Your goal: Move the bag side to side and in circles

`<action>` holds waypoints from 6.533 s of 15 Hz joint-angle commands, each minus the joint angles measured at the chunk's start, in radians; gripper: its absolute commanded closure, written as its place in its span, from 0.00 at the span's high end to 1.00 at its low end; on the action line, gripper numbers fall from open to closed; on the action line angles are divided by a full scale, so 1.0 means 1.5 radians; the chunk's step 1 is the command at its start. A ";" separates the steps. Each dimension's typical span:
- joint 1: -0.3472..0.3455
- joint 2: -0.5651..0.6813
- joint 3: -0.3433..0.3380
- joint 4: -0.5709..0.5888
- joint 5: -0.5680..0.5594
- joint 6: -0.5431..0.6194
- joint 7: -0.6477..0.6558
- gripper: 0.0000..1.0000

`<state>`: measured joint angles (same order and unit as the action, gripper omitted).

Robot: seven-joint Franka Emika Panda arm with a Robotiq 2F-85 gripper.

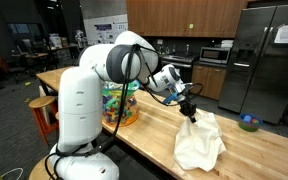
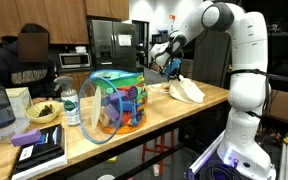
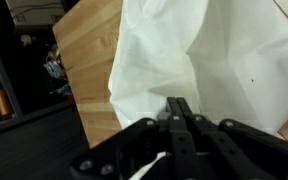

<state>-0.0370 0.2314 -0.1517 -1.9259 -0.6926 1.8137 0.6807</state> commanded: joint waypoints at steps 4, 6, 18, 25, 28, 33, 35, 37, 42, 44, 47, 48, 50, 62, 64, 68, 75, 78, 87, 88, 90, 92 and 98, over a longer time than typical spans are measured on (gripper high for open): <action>-0.043 -0.030 -0.026 -0.033 0.039 -0.056 0.050 0.00; -0.051 -0.031 -0.029 -0.038 0.056 -0.059 0.053 0.00; -0.018 -0.062 0.015 -0.050 0.099 -0.032 0.037 0.00; 0.038 -0.082 0.082 -0.028 0.125 0.034 -0.048 0.00; 0.049 -0.070 0.095 -0.006 0.127 0.060 -0.087 0.00; 0.045 -0.021 0.088 0.067 0.132 0.076 -0.120 0.00; 0.042 0.004 0.078 0.103 0.130 0.074 -0.119 0.00; 0.037 0.030 0.064 0.138 0.131 0.071 -0.117 0.00; 0.015 0.086 0.017 0.210 0.138 0.059 -0.103 0.00; 0.002 0.103 -0.003 0.228 0.145 0.054 -0.100 0.00; -0.020 0.120 -0.032 0.244 0.159 0.046 -0.094 0.00; -0.027 0.124 -0.040 0.247 0.163 0.042 -0.092 0.00; -0.041 0.128 -0.058 0.248 0.168 0.034 -0.084 0.00; -0.025 0.039 -0.064 0.091 0.147 0.003 -0.064 0.00; -0.011 0.020 -0.046 0.069 0.150 0.008 -0.070 0.00; 0.015 -0.009 -0.006 0.048 0.155 0.018 -0.086 0.00; 0.055 -0.021 0.061 0.067 0.150 0.067 -0.153 0.00; 0.063 -0.010 0.077 0.090 0.158 0.090 -0.188 0.00; 0.059 0.048 0.068 0.175 0.150 0.109 -0.227 0.00; 0.056 0.054 0.062 0.181 0.152 0.106 -0.224 0.00; 0.047 0.070 0.042 0.190 0.147 0.098 -0.210 0.00; 0.036 0.083 0.020 0.197 0.147 0.088 -0.198 0.00; -0.011 0.115 -0.040 0.223 0.161 0.036 -0.150 0.00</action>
<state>-0.0292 0.3777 -0.1802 -1.6369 -0.4666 1.9248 0.4157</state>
